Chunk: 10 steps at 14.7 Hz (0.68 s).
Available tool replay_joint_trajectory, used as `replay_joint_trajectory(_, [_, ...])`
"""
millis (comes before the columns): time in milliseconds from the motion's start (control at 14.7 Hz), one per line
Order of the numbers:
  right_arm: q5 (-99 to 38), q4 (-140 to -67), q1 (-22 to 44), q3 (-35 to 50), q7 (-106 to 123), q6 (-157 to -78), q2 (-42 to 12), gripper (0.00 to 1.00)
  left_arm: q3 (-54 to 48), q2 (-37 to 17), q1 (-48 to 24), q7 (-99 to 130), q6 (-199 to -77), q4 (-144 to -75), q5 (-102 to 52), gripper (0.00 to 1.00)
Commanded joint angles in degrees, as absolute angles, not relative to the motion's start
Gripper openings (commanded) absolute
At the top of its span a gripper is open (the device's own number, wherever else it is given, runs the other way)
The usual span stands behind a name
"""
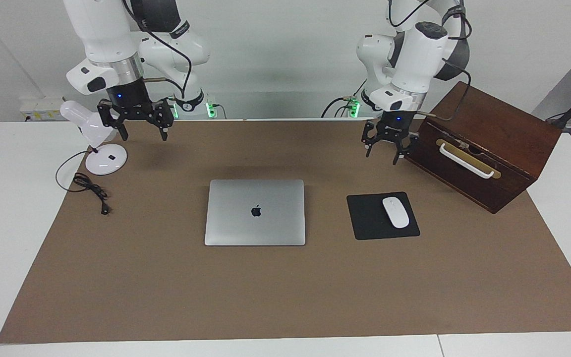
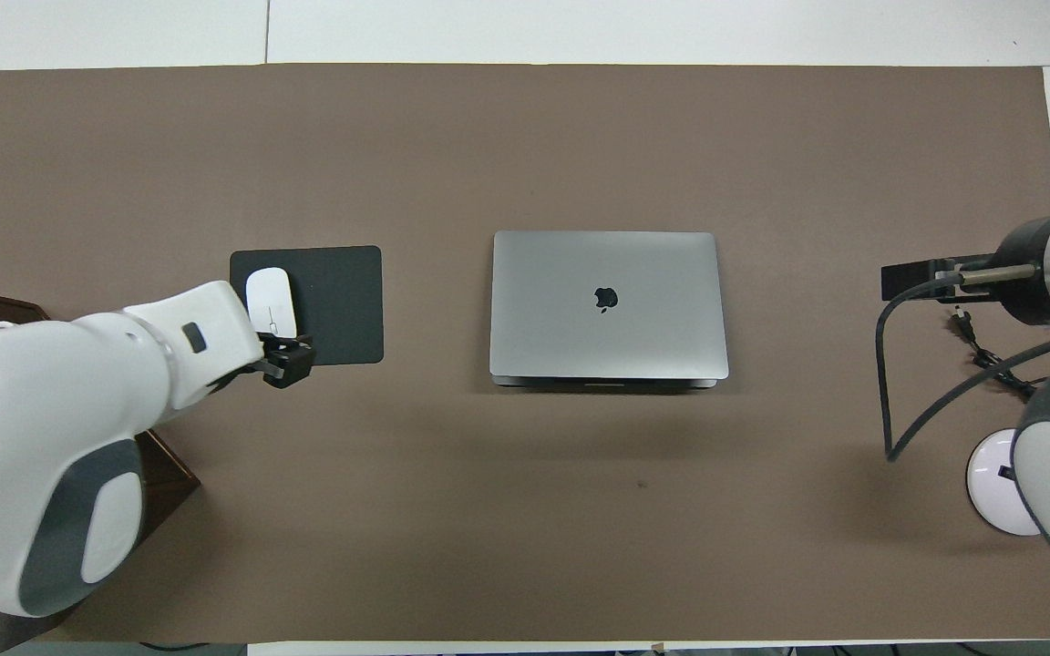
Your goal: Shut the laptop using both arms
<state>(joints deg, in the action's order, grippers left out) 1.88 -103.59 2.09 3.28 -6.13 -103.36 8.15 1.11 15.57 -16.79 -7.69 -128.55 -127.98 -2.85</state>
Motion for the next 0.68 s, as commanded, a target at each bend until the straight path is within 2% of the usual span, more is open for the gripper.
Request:
replay_joint_trajectory(0, [0.6,-101.4,0.9,3.7,-6.2,-103.8,7.0,1.00,0.5,16.3,-9.1,-7.9,-118.4,-121.1,-2.7,1.00])
replay_joint_trajectory(271, [1.0,-97.5,0.8,3.7,-6.2,-101.0,4.9,1.00,0.5,14.0,-2.5,-7.8,-107.4,-108.8,-2.7,1.00])
replay_joint_trajectory(407, [1.4,-95.5,0.7,3.7,-6.1,-99.7,3.7,1.00,0.6,11.0,-2.1,-7.8,-102.2,-101.4,-2.8,1.00])
replay_joint_trajectory(611, [1.4,-88.9,0.4,3.7,-6.0,-94.6,0.0,1.00,0.6,5.9,-1.5,-7.6,-92.5,-89.9,-3.3,1.00])
